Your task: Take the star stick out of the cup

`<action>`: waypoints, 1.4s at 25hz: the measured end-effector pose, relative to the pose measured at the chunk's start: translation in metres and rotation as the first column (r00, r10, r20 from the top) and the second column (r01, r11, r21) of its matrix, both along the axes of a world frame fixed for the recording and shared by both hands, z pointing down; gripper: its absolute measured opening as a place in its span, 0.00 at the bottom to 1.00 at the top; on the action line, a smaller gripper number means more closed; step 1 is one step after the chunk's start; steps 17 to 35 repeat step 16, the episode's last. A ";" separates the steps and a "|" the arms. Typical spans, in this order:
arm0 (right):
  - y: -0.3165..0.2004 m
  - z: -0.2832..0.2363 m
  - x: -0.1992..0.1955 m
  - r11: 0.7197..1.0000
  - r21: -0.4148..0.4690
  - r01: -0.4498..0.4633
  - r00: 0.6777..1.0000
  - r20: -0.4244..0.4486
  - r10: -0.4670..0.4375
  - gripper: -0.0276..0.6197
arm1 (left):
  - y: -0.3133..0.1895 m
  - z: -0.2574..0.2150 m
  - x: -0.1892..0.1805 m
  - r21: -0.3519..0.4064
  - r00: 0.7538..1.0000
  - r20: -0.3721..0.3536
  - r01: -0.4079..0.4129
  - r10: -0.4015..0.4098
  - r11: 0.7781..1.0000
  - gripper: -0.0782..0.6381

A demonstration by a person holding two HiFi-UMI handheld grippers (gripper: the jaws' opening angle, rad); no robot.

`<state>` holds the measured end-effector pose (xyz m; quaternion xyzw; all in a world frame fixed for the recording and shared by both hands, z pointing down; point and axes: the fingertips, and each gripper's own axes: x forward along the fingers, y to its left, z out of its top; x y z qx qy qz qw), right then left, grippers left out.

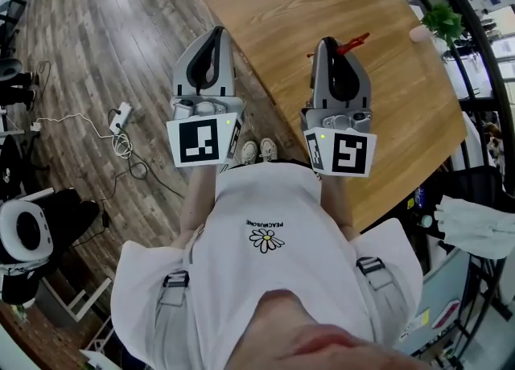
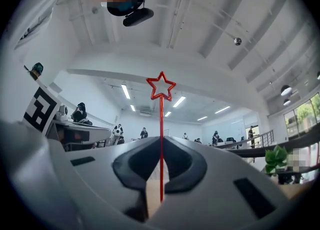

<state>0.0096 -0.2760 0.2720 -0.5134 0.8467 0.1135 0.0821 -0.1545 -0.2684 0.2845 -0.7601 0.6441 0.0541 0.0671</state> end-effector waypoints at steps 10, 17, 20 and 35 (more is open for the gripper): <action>0.001 -0.008 0.004 1.000 0.021 0.003 1.000 0.006 -0.003 0.08 | 0.001 -0.007 0.003 0.018 1.000 -0.007 0.008 -0.008 1.000 0.13; -0.002 -0.010 0.010 1.000 0.021 -0.007 1.000 0.006 0.007 0.08 | 0.001 0.000 0.001 0.000 1.000 0.009 0.018 -0.018 1.000 0.13; -0.002 -0.010 0.010 1.000 0.021 -0.007 1.000 0.006 0.007 0.08 | 0.001 0.000 0.001 0.000 1.000 0.009 0.018 -0.018 1.000 0.13; -0.002 -0.010 0.010 1.000 0.021 -0.007 1.000 0.006 0.007 0.08 | 0.001 0.000 0.001 0.000 1.000 0.009 0.018 -0.018 1.000 0.13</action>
